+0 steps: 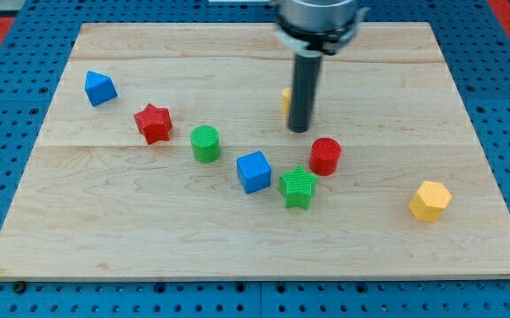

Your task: Place the yellow heart diagonally towards the top right side of the blue cube

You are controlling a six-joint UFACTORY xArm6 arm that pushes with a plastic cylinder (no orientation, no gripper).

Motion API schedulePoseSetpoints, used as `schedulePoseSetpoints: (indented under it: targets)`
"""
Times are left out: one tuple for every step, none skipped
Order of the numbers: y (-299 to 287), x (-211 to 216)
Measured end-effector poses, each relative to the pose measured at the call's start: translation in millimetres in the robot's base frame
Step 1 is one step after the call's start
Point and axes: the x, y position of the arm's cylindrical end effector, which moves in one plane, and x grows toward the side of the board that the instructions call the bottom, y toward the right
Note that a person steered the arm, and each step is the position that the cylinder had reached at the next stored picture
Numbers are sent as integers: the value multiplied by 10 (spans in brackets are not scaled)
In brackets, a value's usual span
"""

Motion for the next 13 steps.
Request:
schedulePoseSetpoints:
  targets:
    - [-284,-224]
    - [107,-493]
    - [168,-595]
    - [317,-523]
    - [617,-178]
    - [617,-184]
    - [1300,-17]
    - [2005,350]
    - [2242,711]
    - [2916,445]
    - [2711,-256]
    - [2115,-272]
    - [1548,-115]
